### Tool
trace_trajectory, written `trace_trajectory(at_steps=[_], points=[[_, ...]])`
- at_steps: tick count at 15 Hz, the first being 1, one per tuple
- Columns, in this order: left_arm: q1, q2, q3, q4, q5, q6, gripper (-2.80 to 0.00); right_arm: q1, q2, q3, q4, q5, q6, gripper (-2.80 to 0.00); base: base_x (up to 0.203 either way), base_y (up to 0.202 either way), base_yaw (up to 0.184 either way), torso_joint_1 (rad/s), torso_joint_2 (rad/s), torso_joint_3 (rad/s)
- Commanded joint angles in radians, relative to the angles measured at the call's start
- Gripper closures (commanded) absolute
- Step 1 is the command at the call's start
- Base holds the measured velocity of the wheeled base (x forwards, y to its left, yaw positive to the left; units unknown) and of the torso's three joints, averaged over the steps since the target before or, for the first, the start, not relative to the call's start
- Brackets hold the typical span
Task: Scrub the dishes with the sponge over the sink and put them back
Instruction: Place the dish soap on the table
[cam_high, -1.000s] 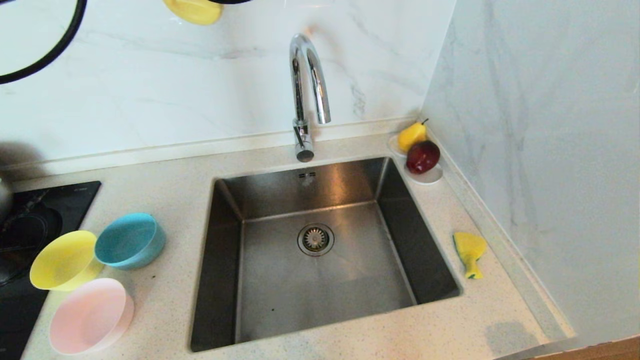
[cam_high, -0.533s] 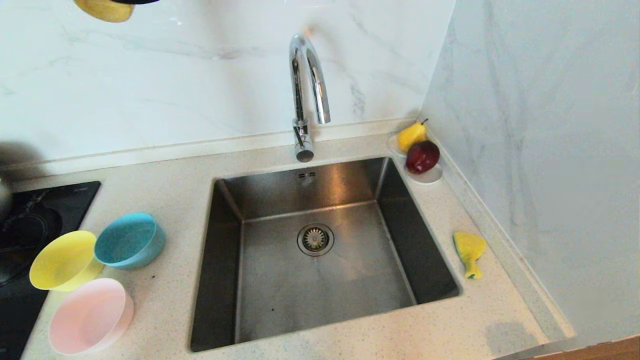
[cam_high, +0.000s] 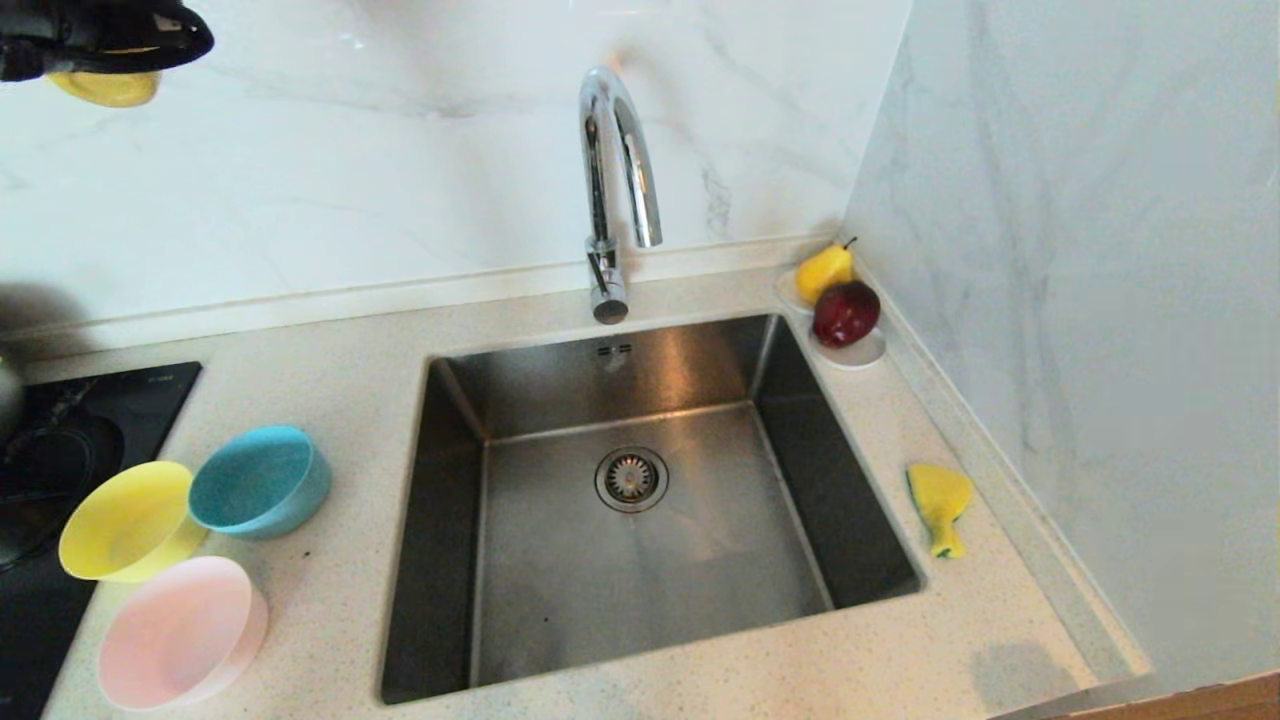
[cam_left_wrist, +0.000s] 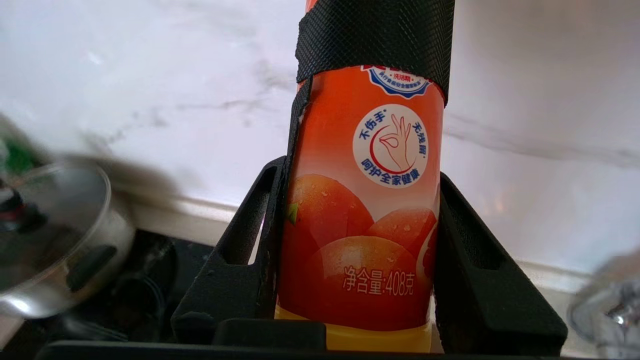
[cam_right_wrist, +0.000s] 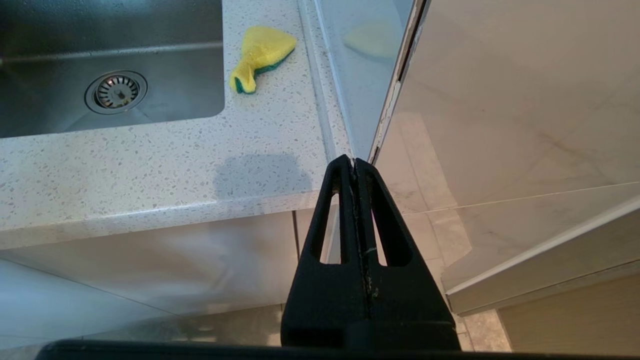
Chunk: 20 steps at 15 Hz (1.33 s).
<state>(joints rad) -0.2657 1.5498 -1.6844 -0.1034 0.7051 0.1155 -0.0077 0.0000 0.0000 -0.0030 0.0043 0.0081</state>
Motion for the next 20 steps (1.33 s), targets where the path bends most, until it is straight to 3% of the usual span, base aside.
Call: trace_trajectory(at_steps=[1,6,9,12,16,20], points=[[0.061,-0.032,0.047,-0.001,-0.016,-0.048,0.0,0.0,0.002,0.0,0.0,0.0,0.0,0.0,0.0,0.0,0.0,0.0,0.0,0.0],[0.142,-0.061,0.173,-0.012,-0.063,-0.169,0.0,0.0,0.002,0.0,0.0,0.0,0.0,0.0,0.0,0.0,0.0,0.0,0.0,0.0],[0.166,-0.033,0.188,-0.016,-0.116,-0.235,0.0,0.0,0.002,0.0,0.0,0.0,0.0,0.0,0.0,0.0,0.0,0.0,0.0,0.0],[0.204,-0.003,0.194,-0.052,-0.204,-0.247,0.0,0.0,0.002,0.0,0.0,0.0,0.0,0.0,0.0,0.0,0.0,0.0,0.0,0.0],[0.262,0.065,0.236,-0.205,-0.275,-0.246,0.0,0.0,0.002,0.0,0.0,0.0,0.0,0.0,0.0,0.0,0.0,0.0,0.0,0.0],[0.318,0.117,0.244,-0.268,-0.352,-0.242,0.0,0.0,0.002,0.0,0.0,0.0,0.0,0.0,0.0,0.0,0.0,0.0,0.0,0.0]])
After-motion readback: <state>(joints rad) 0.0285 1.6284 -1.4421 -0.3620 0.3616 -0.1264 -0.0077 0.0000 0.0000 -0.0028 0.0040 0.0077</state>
